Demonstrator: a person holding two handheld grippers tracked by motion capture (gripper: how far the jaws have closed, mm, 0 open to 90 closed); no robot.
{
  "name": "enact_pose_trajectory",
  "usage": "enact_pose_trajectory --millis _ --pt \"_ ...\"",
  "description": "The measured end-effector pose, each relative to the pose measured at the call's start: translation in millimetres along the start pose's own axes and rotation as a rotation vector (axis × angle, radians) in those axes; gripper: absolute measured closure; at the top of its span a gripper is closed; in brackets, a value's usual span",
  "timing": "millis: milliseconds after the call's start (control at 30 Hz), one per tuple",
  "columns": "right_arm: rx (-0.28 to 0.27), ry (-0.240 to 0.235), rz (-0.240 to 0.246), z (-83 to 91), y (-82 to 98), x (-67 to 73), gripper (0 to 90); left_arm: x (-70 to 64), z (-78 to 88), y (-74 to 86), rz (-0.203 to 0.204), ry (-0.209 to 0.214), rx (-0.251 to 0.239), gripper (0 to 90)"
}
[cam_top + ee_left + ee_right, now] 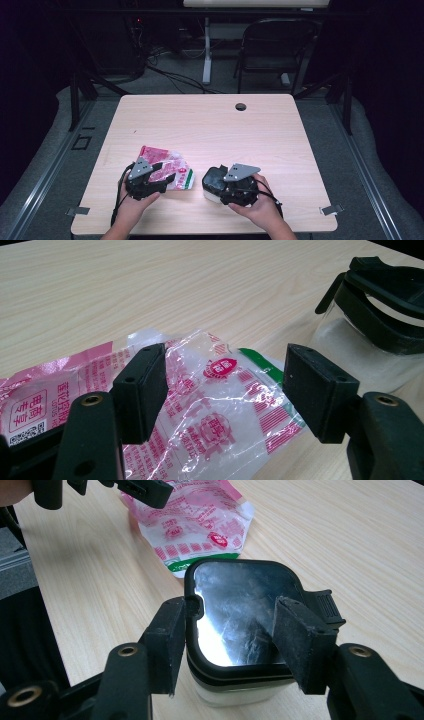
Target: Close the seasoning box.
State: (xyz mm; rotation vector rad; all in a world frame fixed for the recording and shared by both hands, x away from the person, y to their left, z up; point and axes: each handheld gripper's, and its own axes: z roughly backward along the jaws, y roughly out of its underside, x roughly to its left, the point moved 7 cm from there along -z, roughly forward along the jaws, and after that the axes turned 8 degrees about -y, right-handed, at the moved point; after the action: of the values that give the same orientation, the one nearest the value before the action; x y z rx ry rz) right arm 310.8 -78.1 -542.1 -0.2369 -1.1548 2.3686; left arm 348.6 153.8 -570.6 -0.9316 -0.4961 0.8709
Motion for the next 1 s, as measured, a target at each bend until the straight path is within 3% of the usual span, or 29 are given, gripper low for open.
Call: enact_pose_trajectory --millis 1000 --pt "-0.032 0.008 -0.03 4.0 -1.7 -4.6 47.4 1.9 0.2 -0.3 0.006 -0.003 -0.004 34.4"
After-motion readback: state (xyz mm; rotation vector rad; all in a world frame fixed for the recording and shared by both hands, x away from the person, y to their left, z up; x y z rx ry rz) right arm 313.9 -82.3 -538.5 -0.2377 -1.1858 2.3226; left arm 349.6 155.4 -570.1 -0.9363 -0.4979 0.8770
